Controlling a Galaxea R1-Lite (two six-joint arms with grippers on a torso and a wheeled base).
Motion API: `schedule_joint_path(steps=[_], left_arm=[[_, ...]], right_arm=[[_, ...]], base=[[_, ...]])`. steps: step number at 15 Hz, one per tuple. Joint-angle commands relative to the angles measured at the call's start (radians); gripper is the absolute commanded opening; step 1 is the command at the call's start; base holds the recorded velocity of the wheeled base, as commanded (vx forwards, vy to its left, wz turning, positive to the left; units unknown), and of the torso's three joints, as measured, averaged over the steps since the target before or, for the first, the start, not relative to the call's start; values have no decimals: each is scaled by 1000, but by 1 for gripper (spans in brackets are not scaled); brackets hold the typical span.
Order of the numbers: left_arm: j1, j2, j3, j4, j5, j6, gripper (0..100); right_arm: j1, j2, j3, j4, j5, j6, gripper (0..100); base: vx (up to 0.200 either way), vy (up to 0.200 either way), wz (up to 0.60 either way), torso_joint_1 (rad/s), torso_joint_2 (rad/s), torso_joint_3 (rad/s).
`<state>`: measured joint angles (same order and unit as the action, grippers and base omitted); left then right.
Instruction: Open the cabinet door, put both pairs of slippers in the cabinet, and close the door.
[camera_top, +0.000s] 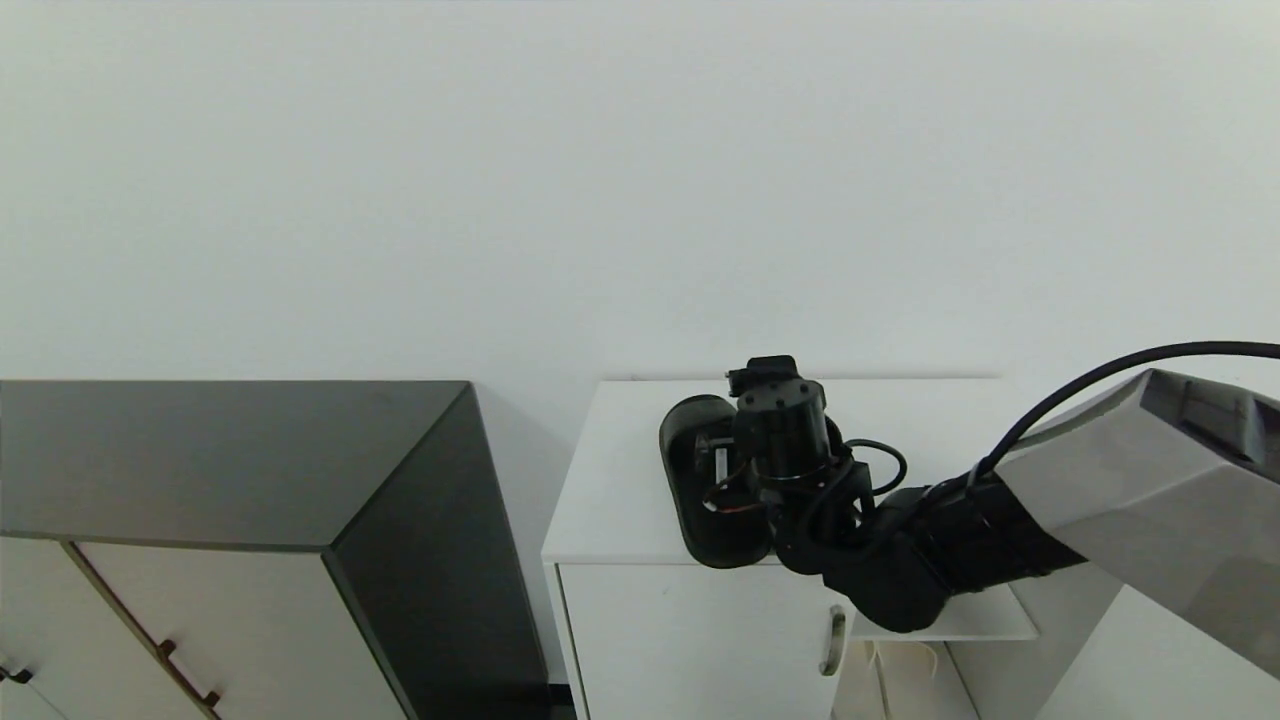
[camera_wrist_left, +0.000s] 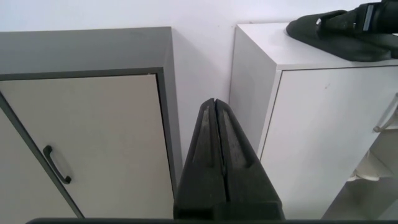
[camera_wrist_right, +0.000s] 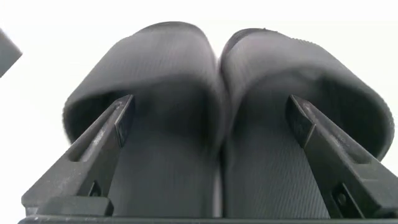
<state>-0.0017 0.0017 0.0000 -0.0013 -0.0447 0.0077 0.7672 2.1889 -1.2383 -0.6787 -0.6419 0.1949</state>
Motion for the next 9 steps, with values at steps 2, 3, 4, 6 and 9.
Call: schedule_joint_path(steps=[2, 3, 4, 6, 9], left_arm=[[0, 0, 0, 0, 0, 0, 0], [0, 0, 0, 0, 0, 0, 0], [0, 0, 0, 0, 0, 0, 0], [0, 0, 0, 0, 0, 0, 0], [0, 0, 0, 0, 0, 0, 0]], right_arm=[[-22, 55, -46, -1, 2, -11, 100], [-25, 60, -55, -1, 2, -11, 0], [-26, 60, -58, -1, 2, -12, 0], [-25, 55, -63, 1, 1, -12, 0], [-22, 46, -58, 1, -1, -14, 0]], base=[[0, 0, 0, 0, 0, 0], [0, 0, 0, 0, 0, 0], [0, 0, 0, 0, 0, 0], [0, 0, 0, 0, 0, 0], [0, 0, 0, 0, 0, 0]])
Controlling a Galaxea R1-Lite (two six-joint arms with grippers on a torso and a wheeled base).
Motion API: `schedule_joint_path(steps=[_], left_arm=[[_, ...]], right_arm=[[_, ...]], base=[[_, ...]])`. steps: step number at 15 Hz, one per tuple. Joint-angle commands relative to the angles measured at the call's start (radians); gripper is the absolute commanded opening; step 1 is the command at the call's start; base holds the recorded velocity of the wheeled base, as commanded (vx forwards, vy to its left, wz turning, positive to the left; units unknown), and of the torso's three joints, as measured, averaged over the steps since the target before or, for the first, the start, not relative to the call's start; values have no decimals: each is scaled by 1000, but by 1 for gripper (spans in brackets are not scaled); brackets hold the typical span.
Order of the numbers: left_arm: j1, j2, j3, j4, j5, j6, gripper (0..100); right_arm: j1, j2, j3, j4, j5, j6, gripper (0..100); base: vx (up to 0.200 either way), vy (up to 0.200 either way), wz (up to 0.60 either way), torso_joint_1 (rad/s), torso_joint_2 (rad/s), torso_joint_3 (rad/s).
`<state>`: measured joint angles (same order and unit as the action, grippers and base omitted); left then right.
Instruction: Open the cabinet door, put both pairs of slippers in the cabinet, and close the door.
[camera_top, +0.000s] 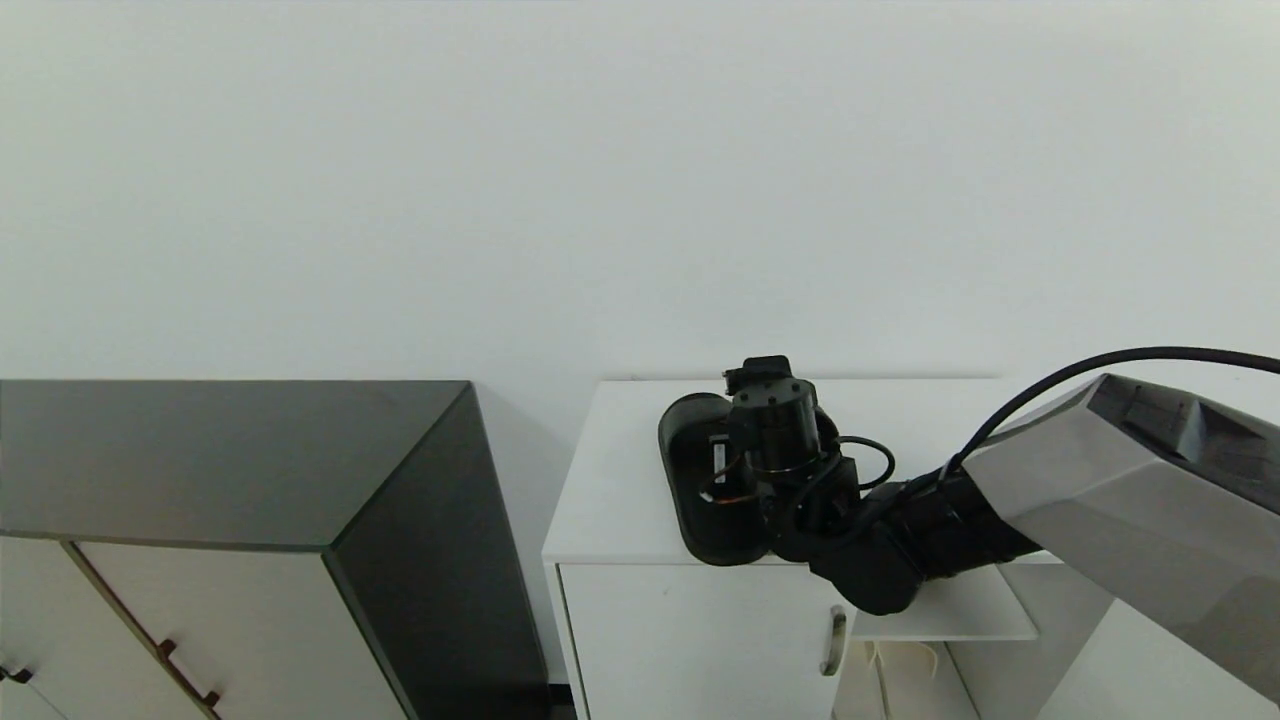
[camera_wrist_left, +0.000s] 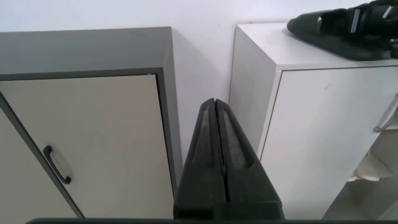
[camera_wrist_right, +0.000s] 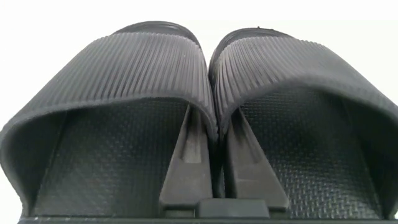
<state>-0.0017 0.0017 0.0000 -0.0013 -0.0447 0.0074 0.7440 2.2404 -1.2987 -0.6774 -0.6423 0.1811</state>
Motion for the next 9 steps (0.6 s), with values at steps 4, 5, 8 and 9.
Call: schedule_joint_path(steps=[4, 5, 8, 9], left_arm=[[0, 0, 0, 0, 0, 0, 0], [0, 0, 0, 0, 0, 0, 0], [0, 0, 0, 0, 0, 0, 0], [0, 0, 0, 0, 0, 0, 0]], right_arm=[[60, -139, 114, 6, 0, -5, 0], [77, -183, 154, 7, 3, -15, 0], [135, -329, 309, 2, 29, -20, 0], [150, -378, 361, 1, 29, -18, 0]], base=[[0, 0, 0, 0, 0, 0], [0, 0, 0, 0, 0, 0], [0, 0, 0, 0, 0, 0], [0, 0, 0, 0, 0, 0]])
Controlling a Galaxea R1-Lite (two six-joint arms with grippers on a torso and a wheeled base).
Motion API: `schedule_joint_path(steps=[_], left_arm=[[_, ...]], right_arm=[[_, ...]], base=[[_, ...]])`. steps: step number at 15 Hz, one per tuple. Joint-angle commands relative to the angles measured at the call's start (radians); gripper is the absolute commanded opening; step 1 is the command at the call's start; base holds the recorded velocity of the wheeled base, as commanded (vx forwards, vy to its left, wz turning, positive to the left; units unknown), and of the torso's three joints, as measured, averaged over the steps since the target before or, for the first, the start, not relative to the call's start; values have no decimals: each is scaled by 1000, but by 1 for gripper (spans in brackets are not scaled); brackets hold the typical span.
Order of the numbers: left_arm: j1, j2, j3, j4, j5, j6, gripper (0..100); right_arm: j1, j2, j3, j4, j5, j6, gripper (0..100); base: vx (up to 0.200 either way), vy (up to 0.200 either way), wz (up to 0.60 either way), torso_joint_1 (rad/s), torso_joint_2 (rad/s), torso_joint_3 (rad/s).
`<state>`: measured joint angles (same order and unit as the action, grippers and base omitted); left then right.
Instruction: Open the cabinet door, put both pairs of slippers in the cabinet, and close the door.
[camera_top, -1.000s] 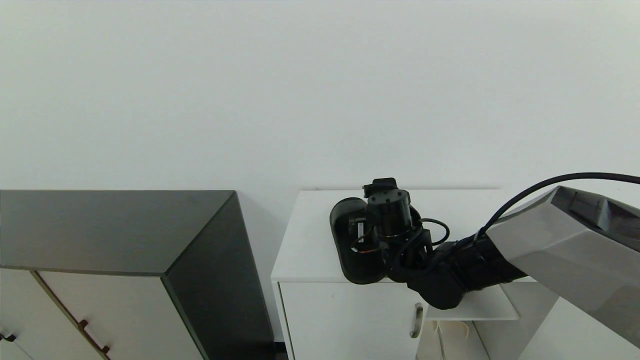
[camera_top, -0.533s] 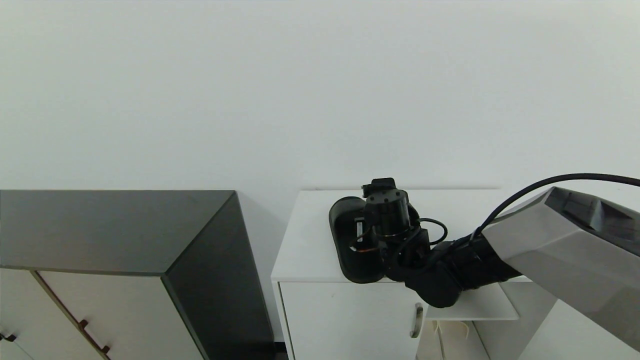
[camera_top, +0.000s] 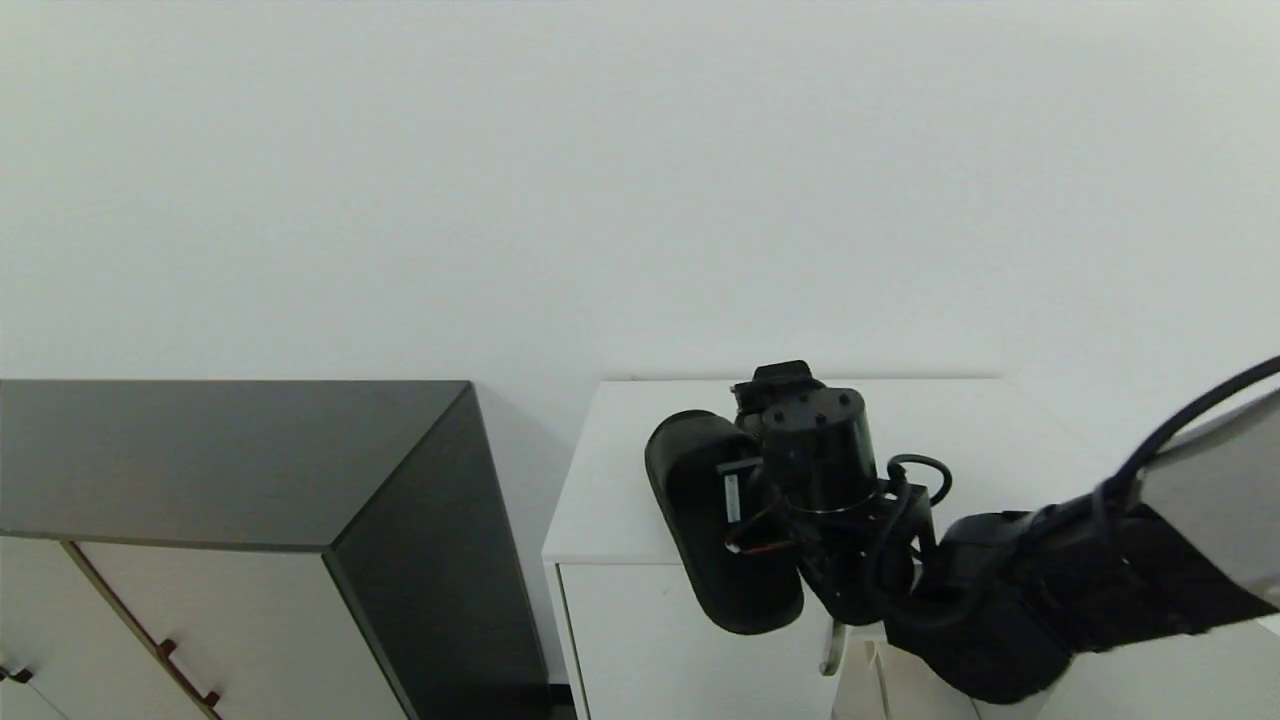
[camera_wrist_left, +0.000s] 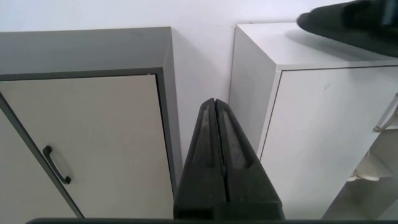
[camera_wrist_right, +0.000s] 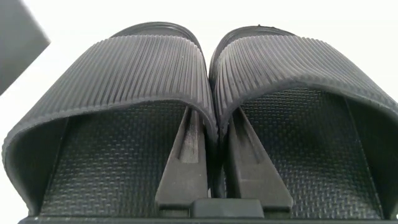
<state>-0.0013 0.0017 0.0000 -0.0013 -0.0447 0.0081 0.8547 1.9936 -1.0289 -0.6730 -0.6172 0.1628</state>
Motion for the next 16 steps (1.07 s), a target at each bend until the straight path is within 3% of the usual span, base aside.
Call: schedule_joint_path(steps=[1, 5, 16], left_arm=[[0, 0, 0, 0, 0, 0, 0], [0, 0, 0, 0, 0, 0, 0], [0, 0, 0, 0, 0, 0, 0]], right_arm=[[55, -185, 150, -4, 10, 0, 0], [64, -308, 299, -4, 42, 6, 0], [78, -277, 314, -7, 42, 6, 0]], base=[[0, 0, 0, 0, 0, 0], [0, 0, 0, 0, 0, 0], [0, 0, 0, 0, 0, 0]])
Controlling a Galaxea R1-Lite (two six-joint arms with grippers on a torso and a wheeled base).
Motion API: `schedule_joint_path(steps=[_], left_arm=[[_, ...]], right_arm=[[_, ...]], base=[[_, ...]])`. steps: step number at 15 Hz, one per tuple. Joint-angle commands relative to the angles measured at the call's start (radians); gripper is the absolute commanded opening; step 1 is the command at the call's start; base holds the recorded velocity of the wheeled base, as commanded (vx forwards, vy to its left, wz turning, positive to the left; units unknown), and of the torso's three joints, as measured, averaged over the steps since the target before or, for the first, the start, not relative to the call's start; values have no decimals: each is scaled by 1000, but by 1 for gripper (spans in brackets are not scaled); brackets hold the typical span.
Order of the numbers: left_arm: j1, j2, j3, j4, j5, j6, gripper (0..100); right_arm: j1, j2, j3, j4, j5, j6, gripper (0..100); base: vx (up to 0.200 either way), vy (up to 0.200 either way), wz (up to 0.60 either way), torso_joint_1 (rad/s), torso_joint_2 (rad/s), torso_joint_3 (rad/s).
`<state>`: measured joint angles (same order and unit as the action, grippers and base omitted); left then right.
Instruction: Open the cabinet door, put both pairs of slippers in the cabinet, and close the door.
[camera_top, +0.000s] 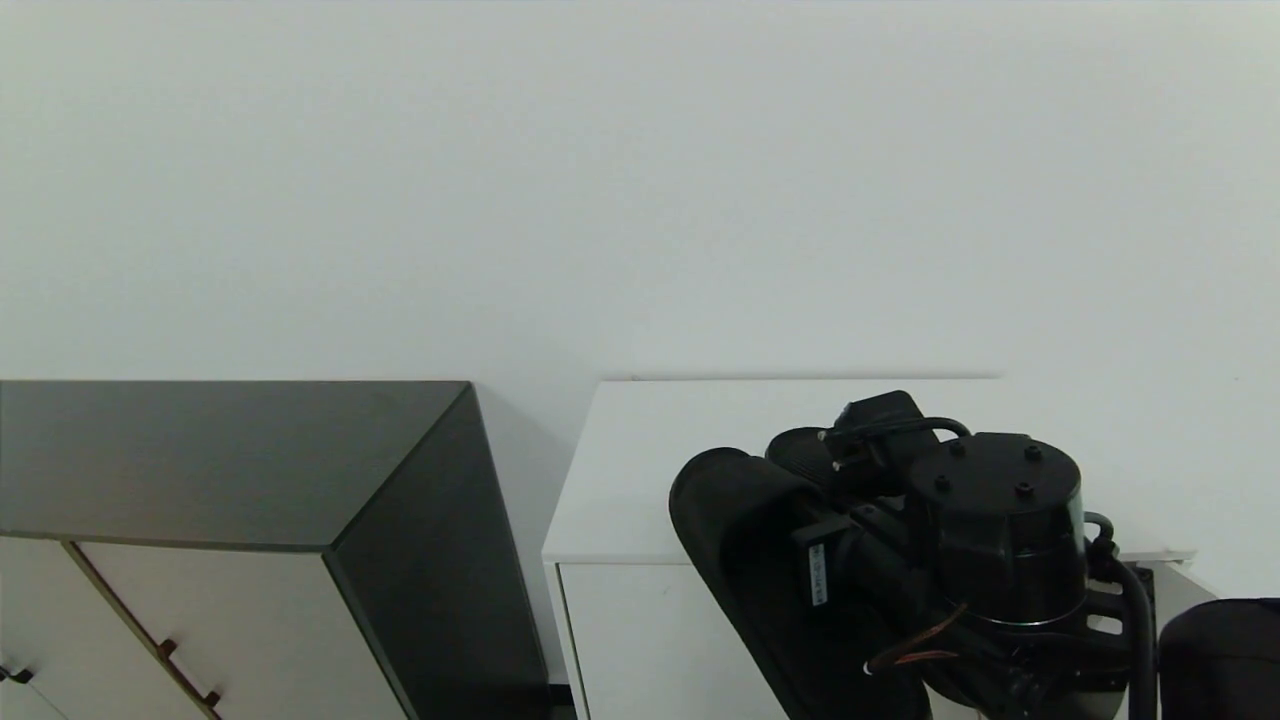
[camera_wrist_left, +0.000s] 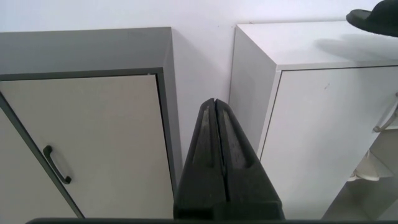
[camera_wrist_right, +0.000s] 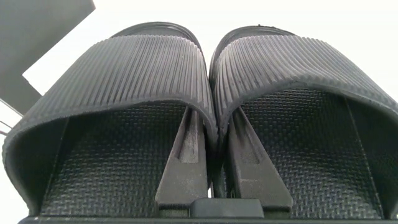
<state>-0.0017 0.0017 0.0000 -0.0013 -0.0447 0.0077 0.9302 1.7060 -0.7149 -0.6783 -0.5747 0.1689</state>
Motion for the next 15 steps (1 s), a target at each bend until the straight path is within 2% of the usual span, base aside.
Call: schedule_joint_path(steps=[1, 15], left_arm=[[0, 0, 0, 0, 0, 0, 0], [0, 0, 0, 0, 0, 0, 0]], right_arm=[[4, 11, 0, -1, -2, 0, 0], [4, 15, 2, 0, -5, -2, 0]], base=[[-200, 0, 0, 2, 7, 2], [-200, 0, 0, 0, 2, 3]])
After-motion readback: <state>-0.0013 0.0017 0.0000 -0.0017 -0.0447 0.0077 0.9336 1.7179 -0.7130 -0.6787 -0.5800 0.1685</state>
